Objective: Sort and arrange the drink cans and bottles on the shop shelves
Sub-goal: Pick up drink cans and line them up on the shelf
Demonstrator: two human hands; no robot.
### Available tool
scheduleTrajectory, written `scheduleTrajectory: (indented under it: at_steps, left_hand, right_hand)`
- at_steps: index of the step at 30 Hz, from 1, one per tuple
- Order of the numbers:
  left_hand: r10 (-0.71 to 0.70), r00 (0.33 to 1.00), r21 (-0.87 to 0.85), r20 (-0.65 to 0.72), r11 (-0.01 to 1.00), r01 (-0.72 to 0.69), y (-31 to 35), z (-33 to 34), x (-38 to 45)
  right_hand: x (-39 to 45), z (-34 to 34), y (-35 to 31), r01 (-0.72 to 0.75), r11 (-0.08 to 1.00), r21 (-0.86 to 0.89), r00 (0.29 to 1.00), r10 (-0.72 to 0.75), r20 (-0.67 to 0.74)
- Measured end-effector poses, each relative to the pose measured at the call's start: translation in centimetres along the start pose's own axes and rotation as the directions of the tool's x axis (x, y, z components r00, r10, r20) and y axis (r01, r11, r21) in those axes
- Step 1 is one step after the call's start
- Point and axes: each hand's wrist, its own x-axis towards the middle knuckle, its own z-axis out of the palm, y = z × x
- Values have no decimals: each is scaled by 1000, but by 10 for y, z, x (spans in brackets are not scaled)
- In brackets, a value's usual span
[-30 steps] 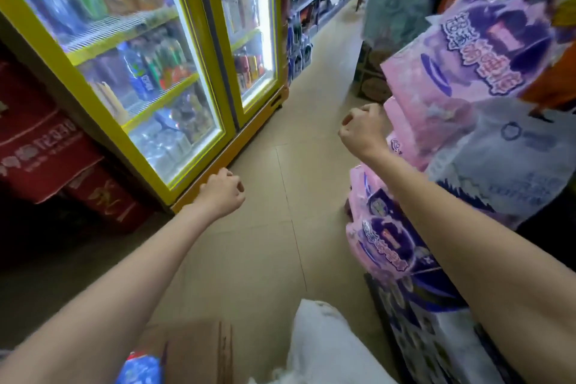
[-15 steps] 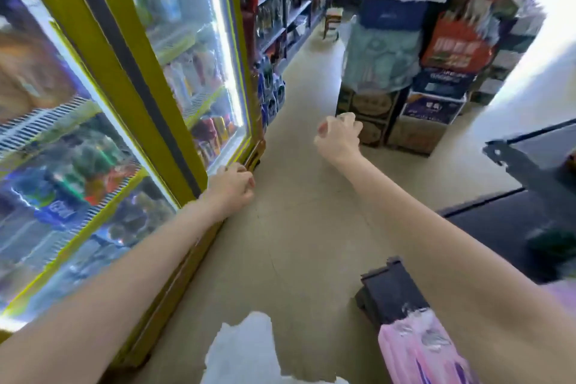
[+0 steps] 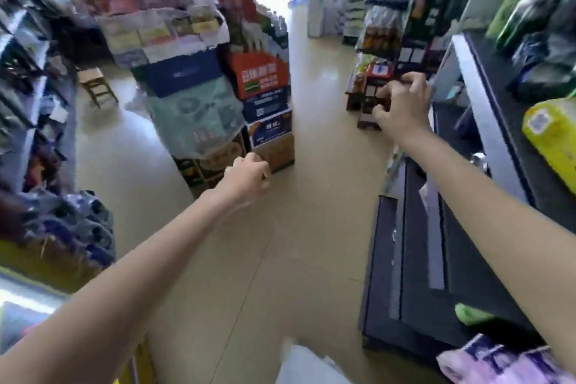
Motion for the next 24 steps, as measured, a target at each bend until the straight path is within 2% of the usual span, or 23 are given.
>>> scheduleTrajectory:
  at_steps: [2, 4, 6, 9, 12, 15, 20, 24]
  left_hand:
    - [161, 987, 118, -14, 980, -158, 11, -13, 58]
    - [286, 954, 246, 91, 922, -299, 17, -26, 107]
    - [370, 917, 248, 147, 884, -396, 13, -41, 156]
    - [461, 885, 229, 67, 856, -463, 0, -67, 223]
    - [502, 865, 237, -14, 842, -485, -7, -94, 300]
    - [577, 810, 248, -100, 803, -541, 3, -111, 377]
    - [783, 582, 201, -218, 619, -759, 57, -123, 485]
    - [901, 285, 134, -328, 342, -930, 115, -138, 537]
  right_hand:
    - [34, 8, 17, -67, 995, -70, 994, 61, -93]
    - [69, 17, 26, -152, 981, -117, 981, 135, -142]
    - [107, 25, 27, -204, 966, -160, 969, 177, -170]
    - [155, 28, 17, -257, 940, -225, 955, 212, -207]
    - [204, 26, 12, -233, 913, -334, 946, 133, -296]
    - [241, 20, 17, -311, 868, -386, 903, 144, -404]
    - [266, 14, 34, -543, 728, -419, 770, 232, -595]
    - [259, 2, 34, -673, 599, -433, 686, 288, -668]
